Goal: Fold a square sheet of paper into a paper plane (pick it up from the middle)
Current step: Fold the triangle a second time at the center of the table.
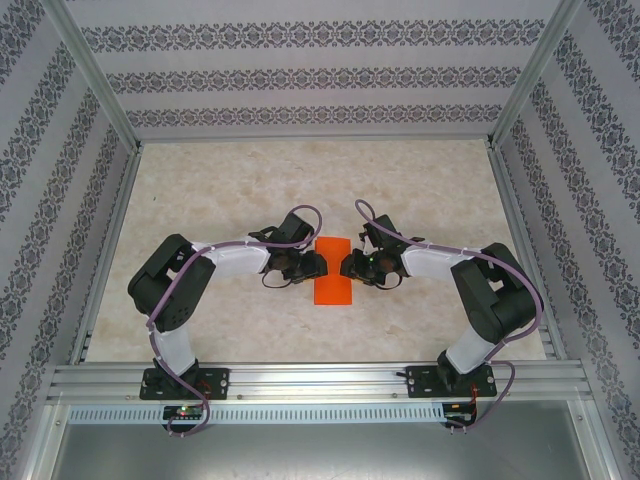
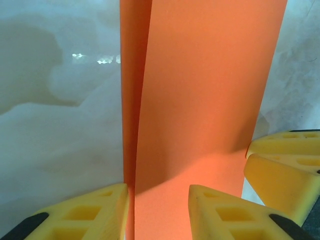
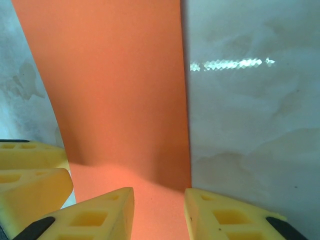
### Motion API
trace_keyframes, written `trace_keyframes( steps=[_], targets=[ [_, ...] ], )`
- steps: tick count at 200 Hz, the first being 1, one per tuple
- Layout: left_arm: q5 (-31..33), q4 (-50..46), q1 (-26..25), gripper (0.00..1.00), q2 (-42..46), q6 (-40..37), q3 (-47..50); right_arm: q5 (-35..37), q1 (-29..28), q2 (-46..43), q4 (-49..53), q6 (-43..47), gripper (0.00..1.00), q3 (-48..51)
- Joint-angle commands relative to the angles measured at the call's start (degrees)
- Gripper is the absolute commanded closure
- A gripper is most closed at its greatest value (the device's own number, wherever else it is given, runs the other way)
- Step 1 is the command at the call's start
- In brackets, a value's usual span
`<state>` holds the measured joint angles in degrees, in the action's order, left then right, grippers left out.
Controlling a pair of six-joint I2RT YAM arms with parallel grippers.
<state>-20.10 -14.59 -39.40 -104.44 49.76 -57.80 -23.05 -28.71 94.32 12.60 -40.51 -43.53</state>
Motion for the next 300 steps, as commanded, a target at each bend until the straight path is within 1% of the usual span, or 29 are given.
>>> trace_keyframes(
  steps=[1, 44, 132, 171, 203, 242, 252, 267, 300],
  targets=[
    [-0.64, -0.33, 0.55, 0.62, -0.36, -0.32, -0.7, 1.1, 0.58, 1.21, 1.37, -0.01, 0.66, 2.02],
    [-3.17, 2.76, 0.44, 0.64, -0.85, 0.77, 0.12, 1.12, 0.67, 1.22, 1.37, 0.07, 0.66, 2.22],
    [-3.92, 4.33, 0.46, 0.65, -0.07, 1.57, 0.41, 0.92, 0.76, 1.21, 1.02, -0.18, 0.66, 2.13],
    [-5.15, 6.46, 0.55, 0.68, -0.45, 3.1, 0.64, -0.04, 0.85, 0.0, 0.38, -0.27, 0.64, 1.88],
    [-6.44, 8.8, 1.2, 0.74, -1.07, 5.35, 0.72, 0.64, 1.24, -6.31, 0.07, -0.26, 0.58, 1.89],
    [-7.47, 9.49, 2.38, 0.79, -1.18, 6.29, 0.22, 6.22, 0.88, -16.84, 2.27, 2.31, 0.5, 4.79],
    [-7.84, 9.54, 2.55, 0.81, -1.41, 6.4, -0.06, 8.02, -0.37, -20.11, 1.67, 4.45, 0.49, 6.54],
    [-8.18, 9.59, 2.66, 0.83, -1.67, 6.74, -0.46, 12.22, -4.49, -24.99, 0.65, 9.61, 0.49, 9.02],
    [-8.51, 8.4, 2.66, 0.86, -2.38, 6.75, -1.77, 23.75, -17.16, -32.71, -3.93, 19.01, 0.47, 14.87]
  ],
)
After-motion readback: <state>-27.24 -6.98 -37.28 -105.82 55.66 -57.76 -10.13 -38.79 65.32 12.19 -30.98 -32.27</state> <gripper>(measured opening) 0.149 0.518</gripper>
